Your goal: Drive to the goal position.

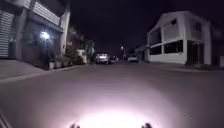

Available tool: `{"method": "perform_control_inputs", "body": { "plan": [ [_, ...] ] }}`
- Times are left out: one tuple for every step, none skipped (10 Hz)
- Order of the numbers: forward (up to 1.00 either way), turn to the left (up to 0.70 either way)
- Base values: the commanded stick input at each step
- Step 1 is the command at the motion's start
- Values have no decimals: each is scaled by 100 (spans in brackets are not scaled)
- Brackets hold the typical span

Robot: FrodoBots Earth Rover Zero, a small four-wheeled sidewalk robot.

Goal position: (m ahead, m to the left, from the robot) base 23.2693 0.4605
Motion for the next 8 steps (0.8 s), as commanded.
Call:
{"method": "perform_control_inputs", "body": {
  "plan": [
    [70, -35],
    [70, -33],
    [70, -20],
    [70, -7],
    [70, 0],
    [70, 0],
    [70, 0],
    [70, 0]
  ]
}}
